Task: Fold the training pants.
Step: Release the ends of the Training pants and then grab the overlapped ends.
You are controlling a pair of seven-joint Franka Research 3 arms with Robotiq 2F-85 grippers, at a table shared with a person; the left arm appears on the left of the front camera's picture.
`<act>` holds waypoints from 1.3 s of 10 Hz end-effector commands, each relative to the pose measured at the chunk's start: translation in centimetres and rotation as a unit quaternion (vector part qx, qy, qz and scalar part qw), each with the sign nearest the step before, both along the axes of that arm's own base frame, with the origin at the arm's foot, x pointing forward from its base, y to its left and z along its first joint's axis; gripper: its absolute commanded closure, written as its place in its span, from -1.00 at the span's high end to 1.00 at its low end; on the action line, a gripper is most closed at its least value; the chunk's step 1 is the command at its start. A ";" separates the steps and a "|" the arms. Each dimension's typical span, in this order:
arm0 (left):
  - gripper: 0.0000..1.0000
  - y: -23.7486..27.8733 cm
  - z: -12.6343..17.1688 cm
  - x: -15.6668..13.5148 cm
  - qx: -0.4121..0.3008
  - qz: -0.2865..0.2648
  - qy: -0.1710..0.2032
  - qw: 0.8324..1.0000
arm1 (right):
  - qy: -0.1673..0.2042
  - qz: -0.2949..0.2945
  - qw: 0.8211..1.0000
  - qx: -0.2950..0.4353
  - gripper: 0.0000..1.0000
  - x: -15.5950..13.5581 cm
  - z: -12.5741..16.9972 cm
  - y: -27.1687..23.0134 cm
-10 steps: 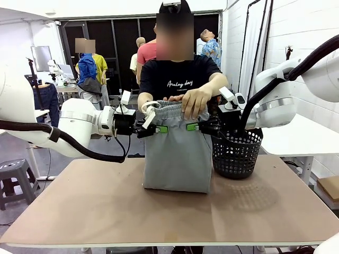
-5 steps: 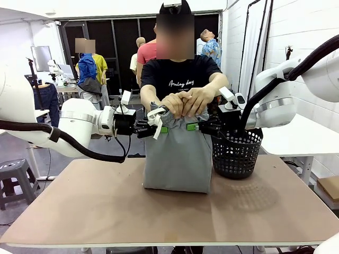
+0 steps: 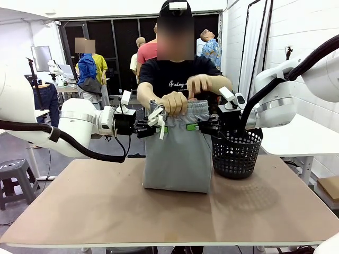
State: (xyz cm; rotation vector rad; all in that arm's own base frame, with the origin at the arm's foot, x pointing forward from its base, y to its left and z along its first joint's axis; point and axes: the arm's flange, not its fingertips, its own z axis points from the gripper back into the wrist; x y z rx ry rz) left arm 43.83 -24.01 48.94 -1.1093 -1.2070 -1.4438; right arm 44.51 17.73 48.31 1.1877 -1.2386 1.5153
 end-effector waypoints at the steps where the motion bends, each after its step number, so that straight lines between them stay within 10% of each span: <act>1: -1.00 0.1 0.3 0.0 -0.002 0.001 -0.003 1.000 | -0.004 0.004 1.000 0.004 -1.00 -0.2 0.0 0.0; 13: -1.00 0.1 0.3 0.0 -0.002 0.001 -0.003 1.000 | -0.004 0.004 1.000 0.004 -1.00 -0.2 0.0 0.0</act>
